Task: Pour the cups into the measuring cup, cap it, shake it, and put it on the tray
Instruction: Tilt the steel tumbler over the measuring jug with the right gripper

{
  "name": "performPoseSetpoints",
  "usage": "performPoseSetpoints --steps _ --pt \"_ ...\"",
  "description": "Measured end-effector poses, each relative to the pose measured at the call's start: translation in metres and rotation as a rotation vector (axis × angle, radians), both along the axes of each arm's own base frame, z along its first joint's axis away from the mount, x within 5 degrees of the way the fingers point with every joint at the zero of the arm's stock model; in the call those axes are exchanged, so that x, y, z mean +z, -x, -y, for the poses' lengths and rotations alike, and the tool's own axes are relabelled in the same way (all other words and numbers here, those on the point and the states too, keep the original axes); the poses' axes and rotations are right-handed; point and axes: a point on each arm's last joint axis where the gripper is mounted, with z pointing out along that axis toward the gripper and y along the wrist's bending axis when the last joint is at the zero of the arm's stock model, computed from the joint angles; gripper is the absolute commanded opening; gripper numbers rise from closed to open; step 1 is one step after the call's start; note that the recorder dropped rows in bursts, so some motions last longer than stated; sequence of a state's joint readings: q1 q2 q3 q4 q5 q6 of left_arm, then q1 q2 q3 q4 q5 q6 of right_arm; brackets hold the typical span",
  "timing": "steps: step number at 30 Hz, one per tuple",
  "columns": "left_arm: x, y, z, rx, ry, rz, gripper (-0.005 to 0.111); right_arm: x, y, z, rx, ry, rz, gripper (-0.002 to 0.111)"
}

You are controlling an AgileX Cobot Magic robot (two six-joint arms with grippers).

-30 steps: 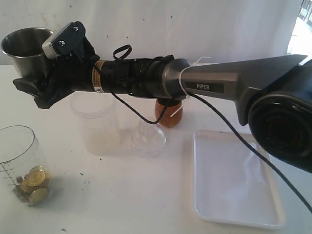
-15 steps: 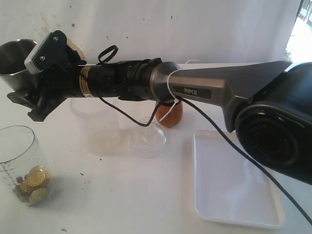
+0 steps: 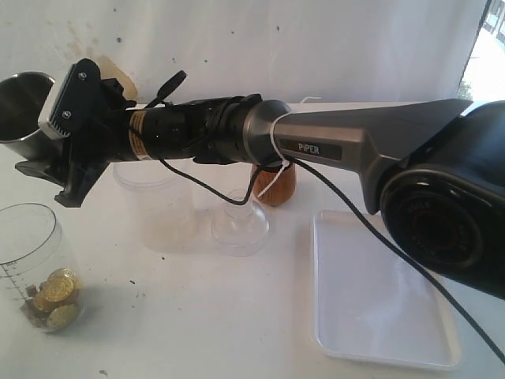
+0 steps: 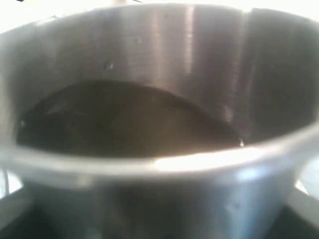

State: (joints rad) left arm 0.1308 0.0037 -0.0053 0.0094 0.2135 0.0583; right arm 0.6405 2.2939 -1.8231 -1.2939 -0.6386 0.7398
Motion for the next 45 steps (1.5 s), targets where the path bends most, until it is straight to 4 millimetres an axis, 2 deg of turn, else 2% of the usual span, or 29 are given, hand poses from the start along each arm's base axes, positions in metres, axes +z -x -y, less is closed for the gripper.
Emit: performPoseSetpoints --steps 45 --pt "0.0000 0.0000 0.0000 0.000 0.000 0.000 0.000 -0.0021 0.0028 -0.0005 0.073 0.095 0.234 0.000"
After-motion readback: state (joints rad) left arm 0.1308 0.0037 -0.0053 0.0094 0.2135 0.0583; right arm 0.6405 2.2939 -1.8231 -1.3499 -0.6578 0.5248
